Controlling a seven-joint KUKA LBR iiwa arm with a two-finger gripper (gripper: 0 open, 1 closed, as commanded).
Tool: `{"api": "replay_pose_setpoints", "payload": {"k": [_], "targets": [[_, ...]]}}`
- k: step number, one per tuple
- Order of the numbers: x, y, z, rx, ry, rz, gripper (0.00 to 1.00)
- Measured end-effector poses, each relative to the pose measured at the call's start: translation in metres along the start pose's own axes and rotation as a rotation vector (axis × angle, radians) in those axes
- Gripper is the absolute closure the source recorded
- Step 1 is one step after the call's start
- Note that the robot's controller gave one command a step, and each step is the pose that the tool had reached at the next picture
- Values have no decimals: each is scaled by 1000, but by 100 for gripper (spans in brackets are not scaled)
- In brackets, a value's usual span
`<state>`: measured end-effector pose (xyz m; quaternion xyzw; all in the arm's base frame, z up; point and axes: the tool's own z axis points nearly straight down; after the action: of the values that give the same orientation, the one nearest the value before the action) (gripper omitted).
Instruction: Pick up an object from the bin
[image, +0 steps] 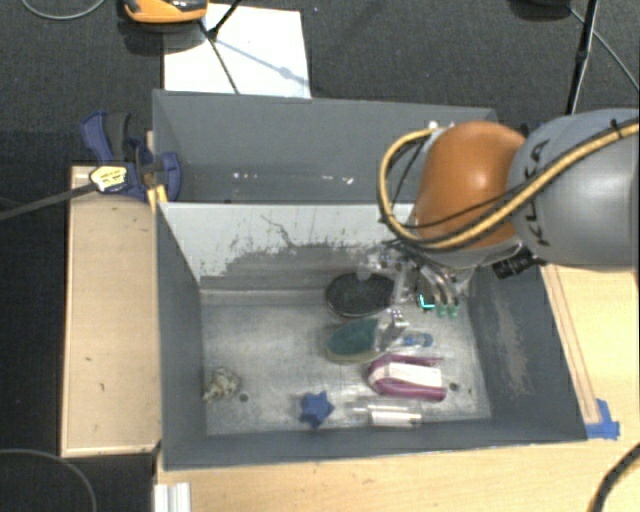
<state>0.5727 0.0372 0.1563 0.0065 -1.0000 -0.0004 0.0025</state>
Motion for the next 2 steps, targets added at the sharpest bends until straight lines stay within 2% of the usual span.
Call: {"api": "replay_pose_setpoints", "payload": {"k": [1,2], "targets": [[12,2,64,0,-32,-140,0],[16,-9,50,1,-19,-196,0]]}}
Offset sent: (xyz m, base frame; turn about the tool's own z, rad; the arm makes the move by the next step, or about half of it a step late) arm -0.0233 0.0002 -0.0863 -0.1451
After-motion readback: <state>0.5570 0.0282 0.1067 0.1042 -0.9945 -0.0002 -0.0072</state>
